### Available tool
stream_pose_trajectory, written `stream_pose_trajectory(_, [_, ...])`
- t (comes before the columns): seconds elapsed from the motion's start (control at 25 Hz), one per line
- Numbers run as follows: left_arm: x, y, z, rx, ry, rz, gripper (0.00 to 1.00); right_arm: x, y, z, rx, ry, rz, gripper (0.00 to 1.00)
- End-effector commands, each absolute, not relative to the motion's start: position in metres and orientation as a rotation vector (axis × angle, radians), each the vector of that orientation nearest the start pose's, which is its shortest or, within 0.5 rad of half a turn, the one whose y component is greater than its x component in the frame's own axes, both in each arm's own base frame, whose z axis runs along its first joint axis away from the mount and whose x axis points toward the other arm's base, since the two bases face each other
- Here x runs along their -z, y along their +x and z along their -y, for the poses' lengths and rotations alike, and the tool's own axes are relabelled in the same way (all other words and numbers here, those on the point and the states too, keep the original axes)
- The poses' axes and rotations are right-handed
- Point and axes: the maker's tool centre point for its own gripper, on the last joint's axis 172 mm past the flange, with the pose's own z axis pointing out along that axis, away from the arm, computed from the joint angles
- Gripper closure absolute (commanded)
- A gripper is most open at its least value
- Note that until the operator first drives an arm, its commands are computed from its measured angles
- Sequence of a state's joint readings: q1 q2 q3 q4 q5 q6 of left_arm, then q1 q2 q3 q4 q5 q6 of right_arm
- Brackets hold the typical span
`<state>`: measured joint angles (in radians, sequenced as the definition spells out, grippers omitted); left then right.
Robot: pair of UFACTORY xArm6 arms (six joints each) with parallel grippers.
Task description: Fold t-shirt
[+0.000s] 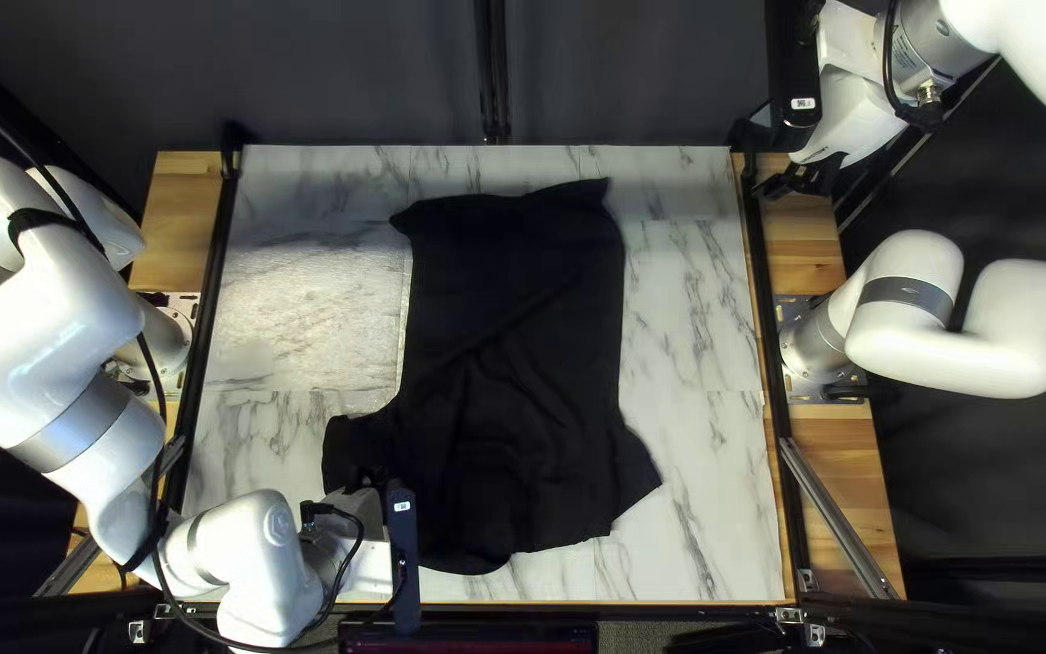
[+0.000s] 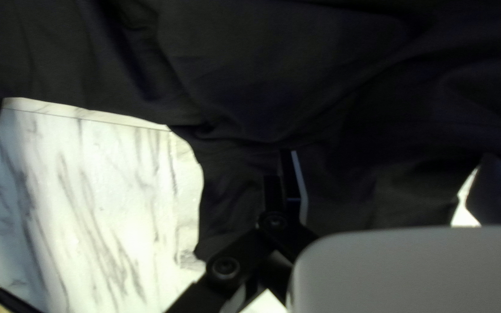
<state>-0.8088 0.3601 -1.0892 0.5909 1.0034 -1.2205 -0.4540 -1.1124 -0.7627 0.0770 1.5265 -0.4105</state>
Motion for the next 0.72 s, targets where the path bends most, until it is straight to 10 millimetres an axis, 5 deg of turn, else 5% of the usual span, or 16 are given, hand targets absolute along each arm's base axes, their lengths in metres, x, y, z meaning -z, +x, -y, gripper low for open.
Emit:
stream_pose_trajectory(0.04, [-0.053, 0.388, 0.266, 0.327, -2.658, 0.041, 0.0, -0.391, 0.22, 0.085, 0.558, -3.168, -0.053, 0.0])
stream_pose_trajectory(0.32, [-0.042, 0.395, 0.254, 0.33, -2.666, 0.06, 0.0, -0.391, 0.22, 0.085, 0.558, -3.168, -0.053, 0.0])
stream_pose_trajectory(0.72, [-0.063, 0.376, 0.222, 0.298, -2.609, 0.067, 0.0, -0.391, 0.22, 0.085, 0.558, -3.168, -0.053, 0.0])
